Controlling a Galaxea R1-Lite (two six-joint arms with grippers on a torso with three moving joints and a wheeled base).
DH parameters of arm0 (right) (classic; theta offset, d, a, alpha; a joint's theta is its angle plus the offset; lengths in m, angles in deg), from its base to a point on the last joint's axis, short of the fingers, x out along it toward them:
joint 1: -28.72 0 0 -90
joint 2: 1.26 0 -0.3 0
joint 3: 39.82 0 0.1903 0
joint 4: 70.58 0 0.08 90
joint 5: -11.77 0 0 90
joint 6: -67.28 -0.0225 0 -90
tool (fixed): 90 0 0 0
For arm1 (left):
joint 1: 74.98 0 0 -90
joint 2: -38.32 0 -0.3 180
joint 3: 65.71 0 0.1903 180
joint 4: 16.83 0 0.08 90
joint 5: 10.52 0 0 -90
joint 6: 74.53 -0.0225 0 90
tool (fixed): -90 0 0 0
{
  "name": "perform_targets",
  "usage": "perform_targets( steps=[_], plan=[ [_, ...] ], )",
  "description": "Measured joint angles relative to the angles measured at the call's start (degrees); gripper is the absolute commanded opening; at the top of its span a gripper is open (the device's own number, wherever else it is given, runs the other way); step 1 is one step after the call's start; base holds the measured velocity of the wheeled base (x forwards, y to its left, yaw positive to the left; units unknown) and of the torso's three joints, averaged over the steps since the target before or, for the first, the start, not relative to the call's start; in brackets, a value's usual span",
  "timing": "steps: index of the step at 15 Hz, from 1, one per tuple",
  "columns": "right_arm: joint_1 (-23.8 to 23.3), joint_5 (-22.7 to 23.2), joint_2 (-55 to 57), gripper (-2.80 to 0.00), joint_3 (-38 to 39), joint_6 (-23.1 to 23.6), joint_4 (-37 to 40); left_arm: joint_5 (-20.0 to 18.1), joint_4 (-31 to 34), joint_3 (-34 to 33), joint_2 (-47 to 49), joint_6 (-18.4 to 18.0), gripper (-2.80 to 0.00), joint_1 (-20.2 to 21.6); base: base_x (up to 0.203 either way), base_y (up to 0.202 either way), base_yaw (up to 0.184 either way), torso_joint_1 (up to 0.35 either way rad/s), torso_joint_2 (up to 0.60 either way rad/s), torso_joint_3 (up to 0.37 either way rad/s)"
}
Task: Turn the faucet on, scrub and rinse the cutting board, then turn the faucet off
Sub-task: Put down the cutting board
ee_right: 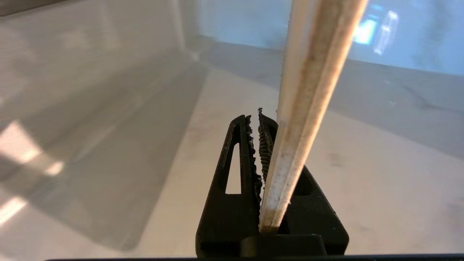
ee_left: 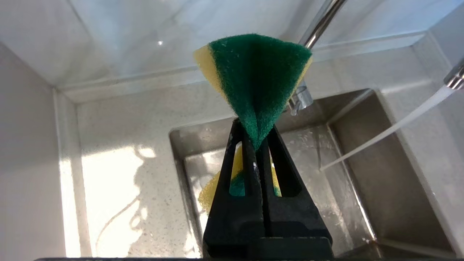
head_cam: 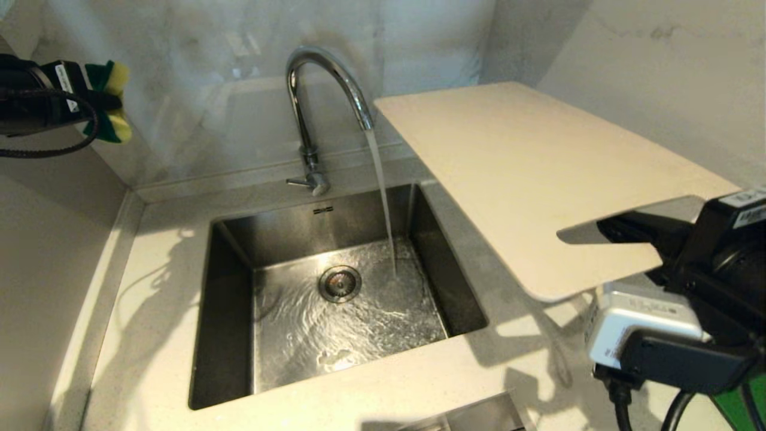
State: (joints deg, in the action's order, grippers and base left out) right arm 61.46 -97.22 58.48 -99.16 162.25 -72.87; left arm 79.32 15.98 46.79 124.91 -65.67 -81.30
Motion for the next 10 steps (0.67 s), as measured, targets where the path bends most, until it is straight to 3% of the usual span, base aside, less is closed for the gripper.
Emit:
perform_targets(
  steps=[10],
  plan=[
    [-0.06, -0.05, -6.01, -2.8, 18.22, -1.02, 0.05, -0.28, -0.41, -2.92, 1.93, 1.6, -2.8, 0.16, 0.0, 0.0, 0.0, 0.0, 0.0, 0.0]
  ],
)
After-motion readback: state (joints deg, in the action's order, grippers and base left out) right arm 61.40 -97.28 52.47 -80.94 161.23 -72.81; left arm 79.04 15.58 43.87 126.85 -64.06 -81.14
